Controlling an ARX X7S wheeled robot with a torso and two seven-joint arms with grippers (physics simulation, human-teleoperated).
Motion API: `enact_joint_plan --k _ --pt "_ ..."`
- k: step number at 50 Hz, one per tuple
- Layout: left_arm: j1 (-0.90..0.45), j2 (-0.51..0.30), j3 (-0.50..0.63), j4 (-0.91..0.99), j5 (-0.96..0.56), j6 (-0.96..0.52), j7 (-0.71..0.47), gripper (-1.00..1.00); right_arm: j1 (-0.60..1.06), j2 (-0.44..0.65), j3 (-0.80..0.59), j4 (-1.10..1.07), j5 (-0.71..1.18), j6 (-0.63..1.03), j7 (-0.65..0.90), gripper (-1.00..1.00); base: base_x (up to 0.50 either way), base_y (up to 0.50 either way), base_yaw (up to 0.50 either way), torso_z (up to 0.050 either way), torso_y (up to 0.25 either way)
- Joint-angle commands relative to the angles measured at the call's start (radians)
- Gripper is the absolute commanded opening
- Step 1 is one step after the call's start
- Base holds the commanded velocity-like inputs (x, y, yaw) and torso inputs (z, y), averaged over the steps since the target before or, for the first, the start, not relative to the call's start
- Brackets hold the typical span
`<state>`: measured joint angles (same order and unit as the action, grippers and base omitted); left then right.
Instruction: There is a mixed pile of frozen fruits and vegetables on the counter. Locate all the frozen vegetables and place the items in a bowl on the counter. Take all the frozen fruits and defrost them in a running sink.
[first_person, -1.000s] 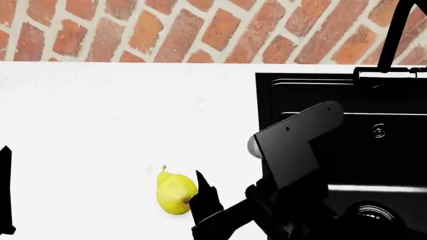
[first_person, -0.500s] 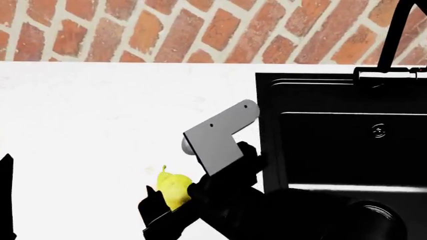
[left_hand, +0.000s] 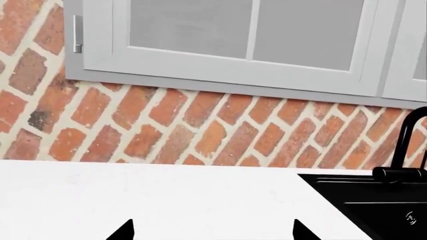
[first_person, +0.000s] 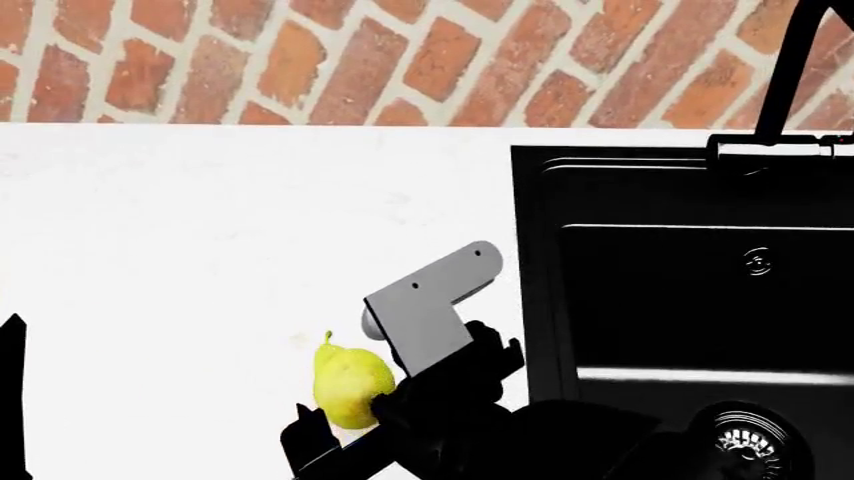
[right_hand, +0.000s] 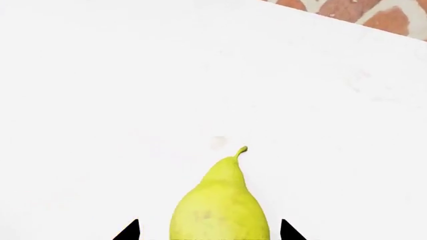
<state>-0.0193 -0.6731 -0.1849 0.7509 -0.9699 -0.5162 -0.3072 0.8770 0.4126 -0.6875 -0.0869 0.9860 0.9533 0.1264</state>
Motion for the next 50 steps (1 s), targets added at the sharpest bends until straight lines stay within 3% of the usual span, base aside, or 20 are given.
enact_joint_plan --k 1,18,19,30,38,50 --pt "0.007 0.004 0.005 -0.004 0.009 0.008 0.006 1.00 -0.014 -0.010 -0.021 0.065 -0.035 -0.037 -0.028 1.00 0.00 0.00 0.00 0.000 0.000" --pt "-0.002 -0.003 0.014 0.000 0.002 0.001 0.002 1.00 -0.023 -0.019 -0.017 0.094 -0.020 -0.045 -0.041 1.00 0.00 0.00 0.00 0.000 0.000" --pt "-0.002 -0.003 0.014 0.000 0.002 0.001 0.002 1.00 -0.023 -0.017 -0.016 0.084 -0.023 -0.051 -0.040 -1.00 0.00 0.00 0.00 0.000 0.000" --pt "0.000 -0.012 0.014 0.002 -0.003 0.000 0.008 1.00 -0.017 0.022 0.015 -0.019 0.002 -0.038 0.011 -1.00 0.00 0.00 0.00 0.000 0.000" --pt "0.067 -0.145 -0.143 0.074 -0.244 -0.048 -0.023 1.00 0.014 0.074 0.088 -0.109 0.071 0.003 0.073 -1.00 0.00 0.00 0.00 0.000 0.000" --pt "0.231 -0.229 -0.297 0.189 -0.315 -0.063 -0.001 1.00 -0.023 0.135 0.163 -0.251 0.111 -0.044 0.110 -1.00 0.00 0.00 0.00 0.000 0.000"
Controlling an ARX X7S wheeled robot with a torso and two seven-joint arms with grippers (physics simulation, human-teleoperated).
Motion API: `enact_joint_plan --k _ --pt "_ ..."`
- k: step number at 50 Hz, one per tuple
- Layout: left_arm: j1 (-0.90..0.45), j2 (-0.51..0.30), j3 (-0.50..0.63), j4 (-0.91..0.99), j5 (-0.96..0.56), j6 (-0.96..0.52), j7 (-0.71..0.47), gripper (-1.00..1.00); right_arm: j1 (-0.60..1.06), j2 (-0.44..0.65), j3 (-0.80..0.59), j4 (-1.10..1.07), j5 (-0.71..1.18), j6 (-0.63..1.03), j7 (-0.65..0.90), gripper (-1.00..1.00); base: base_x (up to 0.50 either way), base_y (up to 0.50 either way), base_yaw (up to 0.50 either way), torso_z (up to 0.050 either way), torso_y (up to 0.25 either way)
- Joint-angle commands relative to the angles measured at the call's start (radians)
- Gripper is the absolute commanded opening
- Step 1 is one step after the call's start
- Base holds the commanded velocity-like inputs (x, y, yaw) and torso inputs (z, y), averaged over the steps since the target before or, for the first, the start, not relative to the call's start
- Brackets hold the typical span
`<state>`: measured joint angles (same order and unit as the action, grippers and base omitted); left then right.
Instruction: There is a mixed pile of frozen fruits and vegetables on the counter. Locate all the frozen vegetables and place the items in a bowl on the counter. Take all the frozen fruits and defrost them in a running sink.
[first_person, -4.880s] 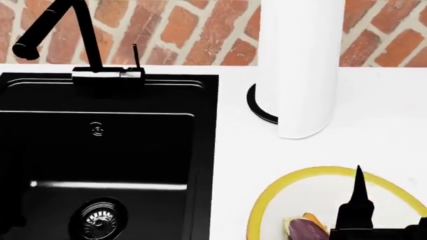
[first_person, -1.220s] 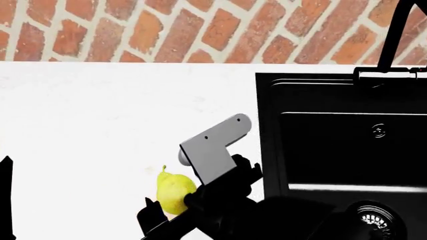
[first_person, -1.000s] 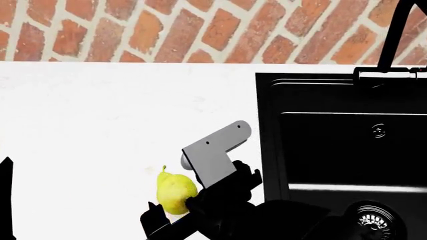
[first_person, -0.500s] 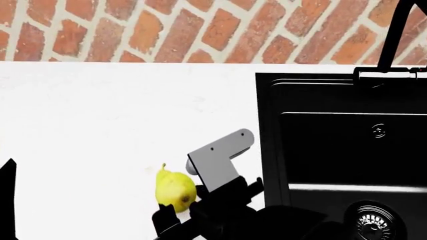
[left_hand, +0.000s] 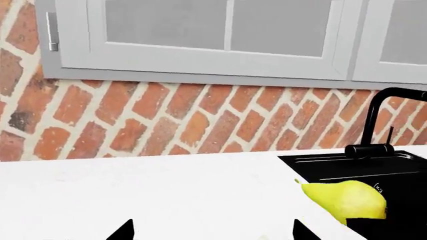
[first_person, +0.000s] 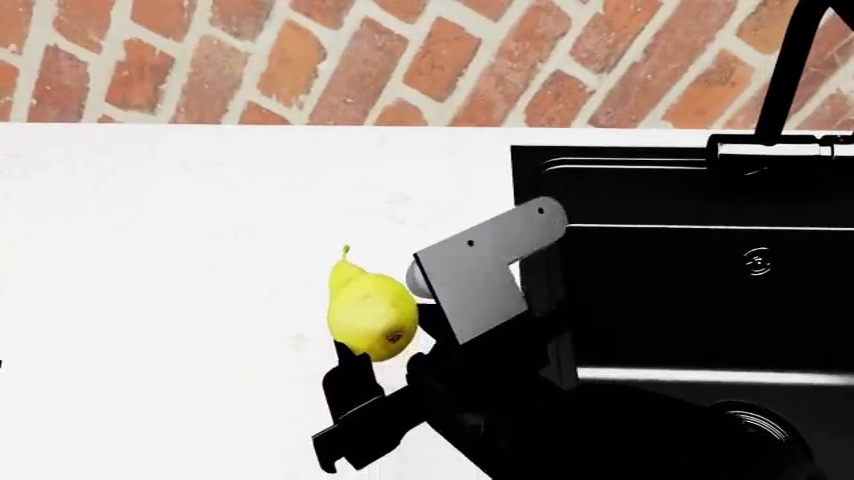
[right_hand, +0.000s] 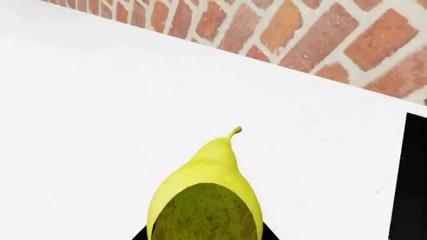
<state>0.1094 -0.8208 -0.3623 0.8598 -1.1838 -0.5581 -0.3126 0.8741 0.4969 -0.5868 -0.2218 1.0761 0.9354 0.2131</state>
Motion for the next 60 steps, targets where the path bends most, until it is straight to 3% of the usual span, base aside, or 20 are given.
enact_joint_plan --k 1,10,21,29,34,37,48,60 --pt "0.110 -0.084 -0.127 0.083 -0.102 -0.022 0.009 1.00 -0.021 0.052 0.064 -0.118 0.021 -0.028 0.024 -1.00 0.00 0.00 0.00 0.000 0.000" --pt "0.192 -0.083 -0.169 0.144 -0.139 -0.023 0.029 1.00 -0.035 0.068 0.068 -0.123 0.014 -0.040 0.022 -1.00 0.00 0.00 0.00 0.000 0.000" --pt "0.254 -0.090 -0.142 0.184 -0.174 -0.003 0.073 1.00 -0.035 0.065 0.050 -0.106 0.004 -0.041 0.005 -1.00 0.00 0.00 0.00 0.000 0.000" --pt "0.239 -0.127 0.014 0.179 -0.083 0.032 0.046 1.00 -0.048 0.065 0.038 -0.099 -0.006 -0.052 -0.011 -1.00 0.00 0.00 0.00 0.000 0.000" --pt "0.334 -0.125 -0.012 0.181 -0.001 0.030 0.098 1.00 -0.050 0.064 0.034 -0.098 -0.011 -0.057 -0.013 -1.00 0.00 0.00 0.00 0.000 0.000" --pt "0.364 -0.124 0.035 0.178 0.097 0.044 0.112 1.00 -0.058 0.065 0.029 -0.101 -0.014 -0.061 -0.015 -1.00 0.00 0.00 0.00 0.000 0.000" --pt "0.372 -0.133 0.062 0.156 0.092 0.055 0.098 1.00 -0.074 0.069 0.023 -0.105 -0.020 -0.071 -0.018 -1.00 0.00 0.00 0.00 0.000 0.000" --pt "0.263 -0.103 0.229 0.104 0.133 -0.002 0.084 1.00 -0.084 0.073 0.020 -0.109 -0.020 -0.076 -0.016 -1.00 0.00 0.00 0.00 0.000 0.000"
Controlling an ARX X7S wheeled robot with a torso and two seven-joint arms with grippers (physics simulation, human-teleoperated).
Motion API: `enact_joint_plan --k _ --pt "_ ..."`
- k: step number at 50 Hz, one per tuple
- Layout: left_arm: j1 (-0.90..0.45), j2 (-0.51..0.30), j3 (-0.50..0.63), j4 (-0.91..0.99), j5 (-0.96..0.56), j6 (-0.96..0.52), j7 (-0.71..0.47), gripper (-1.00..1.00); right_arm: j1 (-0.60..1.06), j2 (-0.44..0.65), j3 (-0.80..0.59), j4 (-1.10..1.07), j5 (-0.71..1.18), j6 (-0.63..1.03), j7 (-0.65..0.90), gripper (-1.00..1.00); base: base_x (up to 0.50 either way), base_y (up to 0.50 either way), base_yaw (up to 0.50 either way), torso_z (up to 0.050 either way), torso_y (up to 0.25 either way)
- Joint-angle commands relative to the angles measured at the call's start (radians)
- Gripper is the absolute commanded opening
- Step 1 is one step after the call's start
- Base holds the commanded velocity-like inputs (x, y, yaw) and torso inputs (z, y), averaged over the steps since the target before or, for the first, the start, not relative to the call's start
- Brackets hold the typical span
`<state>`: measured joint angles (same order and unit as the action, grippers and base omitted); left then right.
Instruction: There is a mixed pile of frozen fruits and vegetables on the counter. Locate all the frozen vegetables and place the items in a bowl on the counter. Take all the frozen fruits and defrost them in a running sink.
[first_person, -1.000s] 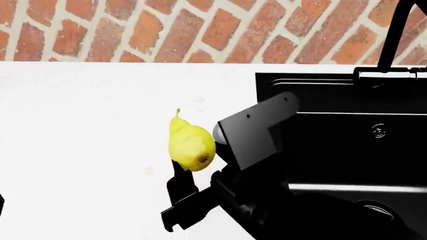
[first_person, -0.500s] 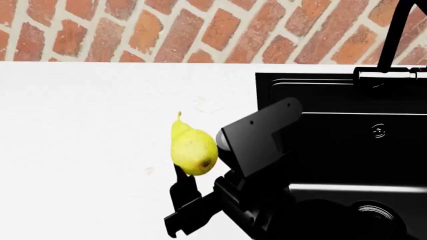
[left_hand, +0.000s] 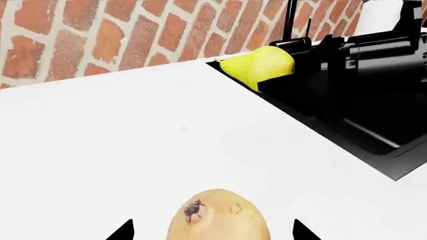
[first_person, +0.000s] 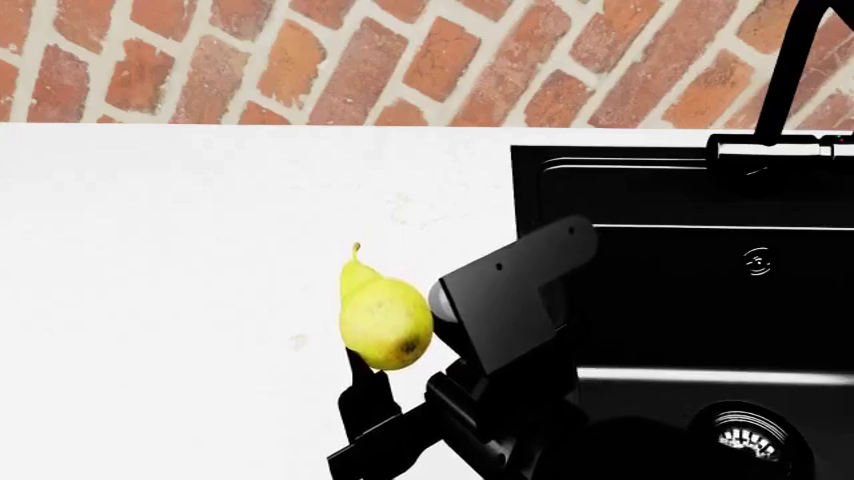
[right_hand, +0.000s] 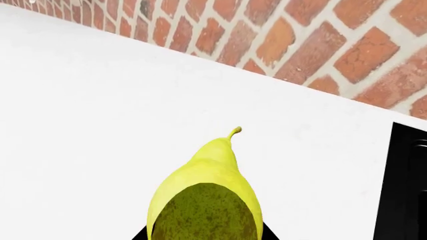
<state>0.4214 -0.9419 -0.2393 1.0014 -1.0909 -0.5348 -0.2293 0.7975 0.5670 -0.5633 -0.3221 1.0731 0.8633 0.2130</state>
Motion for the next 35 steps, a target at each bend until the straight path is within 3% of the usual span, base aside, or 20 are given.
enact_joint_plan --k 1,18,35 --pt "-0.061 0.024 0.125 -0.040 0.047 -0.032 0.000 1.00 -0.008 0.003 -0.005 -0.008 -0.018 -0.004 -0.017 -1.00 0.00 0.00 0.00 0.000 0.000" --pt "-0.207 0.075 0.274 -0.124 0.122 -0.090 0.019 1.00 -0.011 0.001 -0.019 0.001 -0.024 -0.006 -0.024 -1.00 0.00 0.00 0.00 0.001 0.000" --pt "-0.305 0.116 0.353 -0.199 0.153 -0.120 0.042 1.00 -0.028 0.000 -0.031 0.013 -0.040 -0.026 -0.036 -1.00 0.00 0.00 0.00 0.000 0.000"
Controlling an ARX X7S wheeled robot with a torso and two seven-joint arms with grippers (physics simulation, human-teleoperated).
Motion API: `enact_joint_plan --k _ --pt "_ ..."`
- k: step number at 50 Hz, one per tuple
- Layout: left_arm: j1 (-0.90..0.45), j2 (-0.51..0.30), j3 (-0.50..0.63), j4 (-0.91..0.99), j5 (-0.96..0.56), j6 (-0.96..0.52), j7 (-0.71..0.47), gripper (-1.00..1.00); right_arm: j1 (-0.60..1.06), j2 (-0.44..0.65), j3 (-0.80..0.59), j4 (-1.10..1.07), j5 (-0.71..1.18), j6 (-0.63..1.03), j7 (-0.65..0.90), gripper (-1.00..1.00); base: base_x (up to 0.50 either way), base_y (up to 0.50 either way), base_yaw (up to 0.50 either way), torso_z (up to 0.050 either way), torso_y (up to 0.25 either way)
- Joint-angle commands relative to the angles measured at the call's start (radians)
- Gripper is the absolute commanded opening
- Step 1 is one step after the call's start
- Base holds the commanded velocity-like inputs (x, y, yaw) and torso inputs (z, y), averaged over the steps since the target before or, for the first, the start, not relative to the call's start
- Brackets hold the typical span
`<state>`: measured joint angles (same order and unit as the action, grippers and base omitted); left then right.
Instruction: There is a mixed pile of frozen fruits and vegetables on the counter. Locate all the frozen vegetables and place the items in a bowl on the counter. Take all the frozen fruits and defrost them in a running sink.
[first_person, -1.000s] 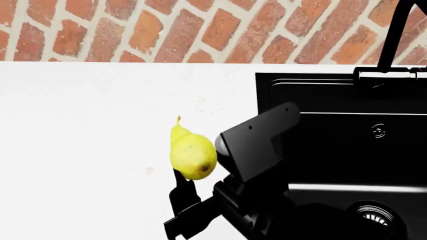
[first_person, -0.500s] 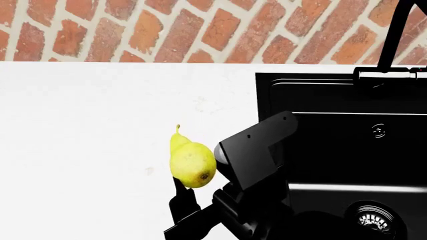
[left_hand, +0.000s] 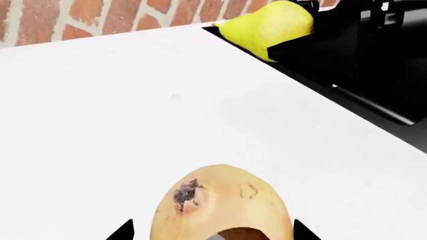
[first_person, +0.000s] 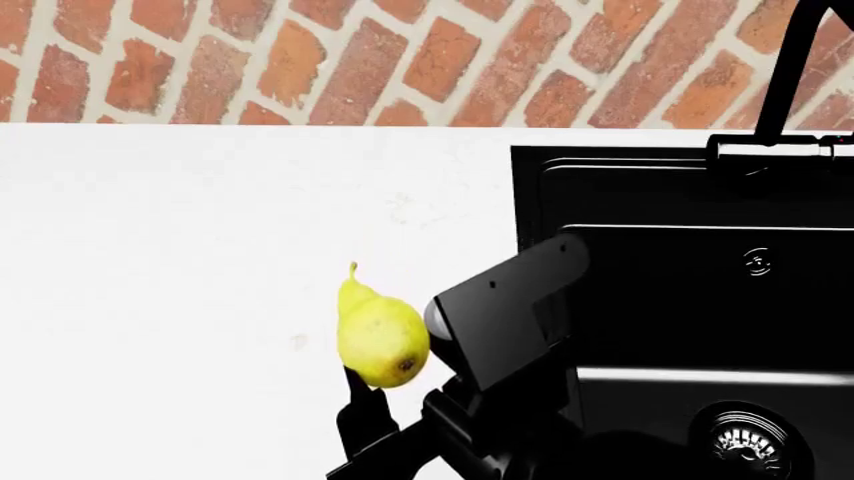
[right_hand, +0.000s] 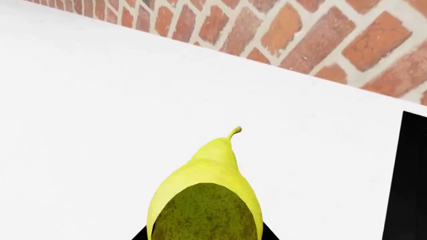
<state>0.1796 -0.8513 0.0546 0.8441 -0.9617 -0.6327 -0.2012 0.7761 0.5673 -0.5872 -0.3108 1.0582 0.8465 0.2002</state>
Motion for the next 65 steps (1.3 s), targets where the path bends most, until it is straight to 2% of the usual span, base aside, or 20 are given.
enact_joint_plan --k 1,13,14,22,34,45,51,58,65 --pt "-0.075 0.034 0.075 -0.045 0.028 -0.030 0.015 1.00 -0.008 0.001 -0.007 0.001 -0.025 -0.010 -0.024 -1.00 0.00 0.00 0.00 0.000 0.000" --pt "-0.108 0.027 0.093 -0.028 0.011 -0.054 0.015 1.00 -0.017 0.005 -0.008 0.002 -0.027 -0.019 -0.026 -1.00 0.00 0.00 0.00 0.000 0.000" --pt "-0.113 0.027 0.091 -0.026 0.005 -0.057 0.009 -1.00 -0.017 0.006 -0.007 0.001 -0.026 -0.019 -0.025 -1.00 0.00 0.00 0.00 0.000 0.000" --pt "-0.119 0.012 0.048 0.029 -0.045 -0.055 -0.037 -1.00 -0.019 0.009 -0.004 -0.005 -0.022 -0.020 -0.019 -1.00 0.00 0.00 0.00 0.000 0.001" --pt "-0.133 -0.018 -0.097 0.081 -0.171 0.002 -0.123 -1.00 -0.042 0.050 0.037 -0.067 -0.043 -0.064 0.022 -1.00 0.00 0.00 0.00 0.000 0.000" --pt "-0.209 -0.048 -0.175 0.063 -0.310 0.025 -0.201 -1.00 -0.134 0.122 0.141 -0.155 0.017 -0.121 0.091 -1.00 0.00 0.00 0.00 0.000 0.000" --pt "-0.169 -0.065 -0.230 0.080 -0.320 0.048 -0.204 -1.00 -0.206 0.183 0.195 -0.243 0.033 -0.154 0.147 -1.00 0.00 0.00 0.00 0.000 0.000" --pt "-0.177 -0.044 -0.205 0.073 -0.279 0.048 -0.198 -1.00 -0.267 0.258 0.268 -0.303 0.080 -0.175 0.200 -1.00 0.00 0.00 0.00 0.000 0.001" --pt "-0.147 -0.049 -0.234 0.074 -0.271 0.062 -0.194 -1.00 -0.302 0.270 0.289 -0.298 0.092 -0.195 0.202 -1.00 0.00 0.00 0.00 0.000 0.000"
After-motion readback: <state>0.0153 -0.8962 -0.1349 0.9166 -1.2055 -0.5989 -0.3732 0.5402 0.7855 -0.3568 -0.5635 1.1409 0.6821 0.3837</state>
